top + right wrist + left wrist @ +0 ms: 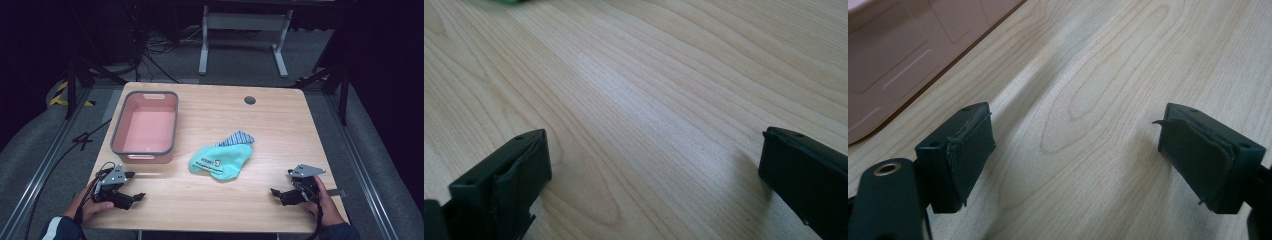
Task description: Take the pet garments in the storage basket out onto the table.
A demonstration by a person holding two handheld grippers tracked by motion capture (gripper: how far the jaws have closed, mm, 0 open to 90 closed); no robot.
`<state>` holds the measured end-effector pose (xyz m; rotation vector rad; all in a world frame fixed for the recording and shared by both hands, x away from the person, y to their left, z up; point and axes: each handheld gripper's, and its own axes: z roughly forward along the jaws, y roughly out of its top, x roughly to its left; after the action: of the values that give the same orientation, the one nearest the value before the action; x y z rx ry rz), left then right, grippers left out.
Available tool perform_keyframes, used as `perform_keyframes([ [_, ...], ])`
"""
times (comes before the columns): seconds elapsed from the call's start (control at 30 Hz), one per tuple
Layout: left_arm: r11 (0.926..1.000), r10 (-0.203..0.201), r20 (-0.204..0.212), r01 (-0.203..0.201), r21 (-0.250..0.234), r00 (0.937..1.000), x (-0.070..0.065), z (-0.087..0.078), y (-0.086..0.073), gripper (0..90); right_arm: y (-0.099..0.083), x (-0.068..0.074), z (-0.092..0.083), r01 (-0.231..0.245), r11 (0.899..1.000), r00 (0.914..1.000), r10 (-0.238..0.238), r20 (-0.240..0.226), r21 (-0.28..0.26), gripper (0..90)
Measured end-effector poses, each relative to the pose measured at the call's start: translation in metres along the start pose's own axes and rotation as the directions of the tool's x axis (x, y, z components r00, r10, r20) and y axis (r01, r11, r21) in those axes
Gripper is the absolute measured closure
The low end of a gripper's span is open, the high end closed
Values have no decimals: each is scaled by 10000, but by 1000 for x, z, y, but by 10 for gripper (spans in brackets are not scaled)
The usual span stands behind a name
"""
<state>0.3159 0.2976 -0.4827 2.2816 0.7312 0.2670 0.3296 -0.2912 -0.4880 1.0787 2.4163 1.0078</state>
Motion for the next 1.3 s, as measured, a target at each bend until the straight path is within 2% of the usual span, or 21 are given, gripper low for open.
perform_keyframes([
  [1.3,9999,-115,-113,116,32,9999,-1,2,1,123,0,0,0,21,10000,10000,-21,-18,-2,6],
])
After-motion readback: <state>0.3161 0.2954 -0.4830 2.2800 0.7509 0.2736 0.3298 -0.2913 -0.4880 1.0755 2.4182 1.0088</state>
